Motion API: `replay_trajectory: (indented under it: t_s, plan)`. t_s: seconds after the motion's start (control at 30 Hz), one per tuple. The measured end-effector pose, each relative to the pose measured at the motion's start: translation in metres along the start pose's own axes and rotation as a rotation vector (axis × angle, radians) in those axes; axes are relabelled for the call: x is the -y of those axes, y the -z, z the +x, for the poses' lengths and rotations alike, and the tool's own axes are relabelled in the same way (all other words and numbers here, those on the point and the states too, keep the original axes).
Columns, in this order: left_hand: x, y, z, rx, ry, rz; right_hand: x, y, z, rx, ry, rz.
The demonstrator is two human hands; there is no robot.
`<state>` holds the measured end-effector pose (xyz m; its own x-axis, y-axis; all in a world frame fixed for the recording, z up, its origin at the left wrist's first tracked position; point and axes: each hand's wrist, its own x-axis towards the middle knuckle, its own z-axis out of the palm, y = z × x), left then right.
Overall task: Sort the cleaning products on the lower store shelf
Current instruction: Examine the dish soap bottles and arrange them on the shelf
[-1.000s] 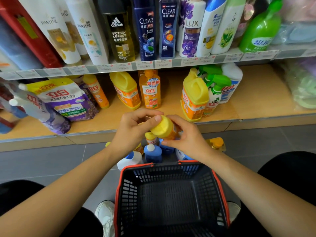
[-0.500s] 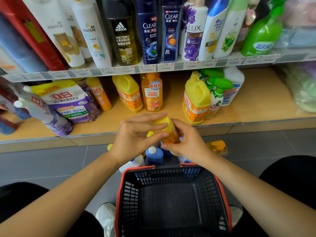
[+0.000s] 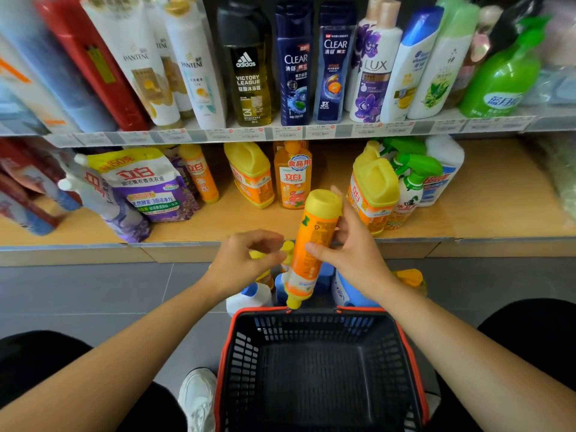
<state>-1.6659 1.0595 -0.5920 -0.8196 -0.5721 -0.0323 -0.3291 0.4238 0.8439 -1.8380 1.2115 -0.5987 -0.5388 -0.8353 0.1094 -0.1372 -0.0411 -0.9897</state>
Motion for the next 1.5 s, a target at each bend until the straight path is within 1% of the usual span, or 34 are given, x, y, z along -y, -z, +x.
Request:
replay_trajectory:
  t_s: [0.07, 0.1, 0.13, 0.17, 0.23, 0.3, 0.37, 0.43, 0.5, 0.6, 0.7, 0.8, 0.87, 0.97, 1.07, 1.13, 1.27, 1.37, 1.5]
  plan:
    - [0.011, -0.004, -0.007, 0.258, 0.096, 0.006, 0.004, -0.003, 0.005, -0.012, 0.029, 0.092]
    - [0.016, -0.006, -0.013, 0.360, 0.129, -0.020, 0.005, -0.005, 0.006, -0.024, 0.038, 0.123]
    - [0.020, -0.007, -0.018, 0.424, 0.150, -0.047, 0.005, -0.008, 0.008, -0.045, 0.043, 0.146]
    - [0.024, -0.007, -0.022, 0.439, 0.157, -0.071, 0.005, -0.010, 0.009, -0.072, 0.038, 0.172]
    - [0.030, -0.002, -0.029, 0.356, 0.143, -0.157, 0.004, -0.017, 0.012, -0.122, -0.025, 0.264]
    - [0.033, 0.006, -0.035, 0.246, 0.141, -0.296, 0.002, -0.023, 0.016, -0.162, -0.120, 0.370]
    - [0.033, 0.015, -0.042, 0.123, 0.130, -0.387, -0.001, -0.024, 0.023, -0.194, -0.188, 0.417]
    - [0.033, 0.025, -0.049, -0.045, 0.088, -0.387, -0.007, -0.023, 0.027, -0.196, -0.230, 0.372]
    - [0.033, 0.036, -0.054, -0.182, 0.050, -0.412, -0.012, -0.024, 0.027, -0.158, -0.298, 0.299]
    - [0.028, 0.047, -0.057, -0.313, 0.031, -0.516, -0.020, -0.031, 0.019, -0.064, -0.424, 0.142]
    - [0.019, 0.059, -0.057, -0.417, -0.037, -0.528, -0.024, -0.044, 0.012, 0.075, -0.503, -0.014]
    - [0.013, 0.080, -0.057, -0.469, -0.036, -0.558, -0.030, -0.060, 0.008, 0.280, -0.484, -0.138]
    - [0.012, 0.097, -0.058, -0.509, -0.020, -0.526, -0.037, -0.069, 0.007, 0.378, -0.392, -0.279]
    - [0.018, 0.121, -0.064, -0.524, -0.017, -0.355, -0.050, -0.075, 0.009, 0.419, -0.284, -0.512]
    - [0.036, 0.141, -0.066, -0.546, 0.081, -0.160, -0.058, -0.084, 0.022, 0.484, -0.213, -0.660]
    - [0.053, 0.149, -0.061, -0.568, 0.164, -0.015, -0.059, -0.097, 0.039, 0.490, -0.168, -0.712]
    - [0.097, 0.145, -0.041, -0.551, 0.303, 0.228, -0.056, -0.127, 0.086, 0.414, -0.082, -0.727]
    - [0.136, 0.131, -0.030, -0.508, 0.376, 0.279, -0.051, -0.147, 0.127, 0.371, -0.070, -0.704]
    - [0.186, 0.101, -0.021, -0.458, 0.476, 0.220, -0.059, -0.165, 0.173, 0.357, -0.025, -0.719]
